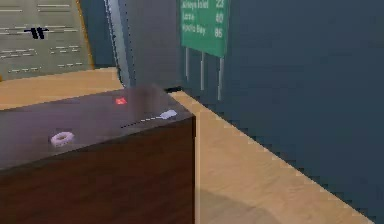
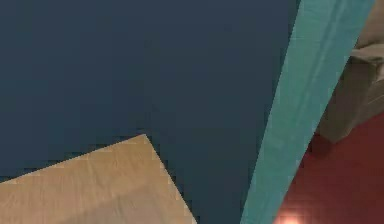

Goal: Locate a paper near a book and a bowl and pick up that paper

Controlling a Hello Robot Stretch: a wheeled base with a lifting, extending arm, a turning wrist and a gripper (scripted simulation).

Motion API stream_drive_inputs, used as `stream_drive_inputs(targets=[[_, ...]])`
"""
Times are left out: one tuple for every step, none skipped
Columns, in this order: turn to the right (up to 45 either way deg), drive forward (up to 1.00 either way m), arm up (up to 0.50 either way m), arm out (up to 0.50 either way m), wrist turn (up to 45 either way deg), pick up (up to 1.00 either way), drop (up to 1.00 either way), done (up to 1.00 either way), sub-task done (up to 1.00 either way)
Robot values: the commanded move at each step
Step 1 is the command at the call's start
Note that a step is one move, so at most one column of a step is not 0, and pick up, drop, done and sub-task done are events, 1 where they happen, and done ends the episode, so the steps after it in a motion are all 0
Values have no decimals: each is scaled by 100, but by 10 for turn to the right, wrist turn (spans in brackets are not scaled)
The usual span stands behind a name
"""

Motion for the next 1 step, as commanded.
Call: stream_drive_inputs(targets=[[-450,0,0,0,0,0,0,0,0]])
